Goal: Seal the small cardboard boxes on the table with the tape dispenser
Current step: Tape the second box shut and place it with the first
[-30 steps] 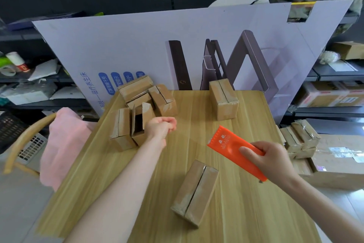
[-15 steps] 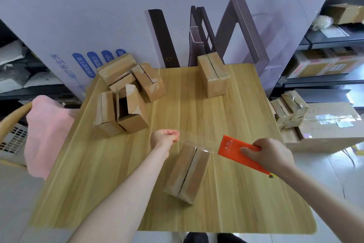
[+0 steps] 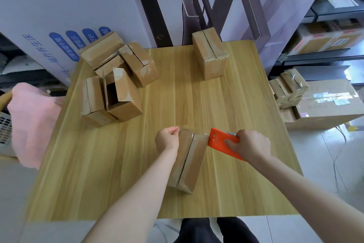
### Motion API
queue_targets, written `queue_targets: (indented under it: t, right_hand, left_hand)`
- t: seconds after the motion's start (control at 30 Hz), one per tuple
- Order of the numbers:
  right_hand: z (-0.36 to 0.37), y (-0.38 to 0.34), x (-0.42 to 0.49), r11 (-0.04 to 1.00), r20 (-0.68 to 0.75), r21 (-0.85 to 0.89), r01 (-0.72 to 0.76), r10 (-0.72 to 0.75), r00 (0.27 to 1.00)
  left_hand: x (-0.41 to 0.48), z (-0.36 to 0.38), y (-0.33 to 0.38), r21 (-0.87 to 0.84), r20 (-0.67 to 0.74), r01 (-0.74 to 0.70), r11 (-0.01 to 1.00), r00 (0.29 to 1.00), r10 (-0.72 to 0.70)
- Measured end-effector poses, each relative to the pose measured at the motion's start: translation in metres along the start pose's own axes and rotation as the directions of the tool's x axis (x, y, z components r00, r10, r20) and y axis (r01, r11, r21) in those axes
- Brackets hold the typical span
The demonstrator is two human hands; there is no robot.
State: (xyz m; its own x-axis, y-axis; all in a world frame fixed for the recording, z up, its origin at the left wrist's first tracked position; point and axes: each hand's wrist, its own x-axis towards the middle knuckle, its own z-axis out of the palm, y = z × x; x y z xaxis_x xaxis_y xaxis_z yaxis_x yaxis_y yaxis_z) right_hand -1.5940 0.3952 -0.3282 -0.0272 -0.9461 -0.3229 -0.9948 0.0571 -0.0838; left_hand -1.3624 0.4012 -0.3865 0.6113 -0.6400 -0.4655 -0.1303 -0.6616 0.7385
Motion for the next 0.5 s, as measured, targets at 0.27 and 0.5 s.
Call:
queue_targets:
  t: [0.27,0.5]
  right_hand:
    - [-0.005,-0.007,0.005,0.999,-0.051,-0.039,0.034,-0.036,0.998]
    - [-0.017,-0.032,0.008,0.981,-0.062,-0.148,0.129,-0.139,0.988]
  left_hand:
    - [-0.016,-0.002,-0.018,-0.025,-0.093,0.036,0.999,0.995,-0.038]
    - [-0.045,0.009,-0.033,-0.006,0.021,-0.126,0.992,0.992,0.126]
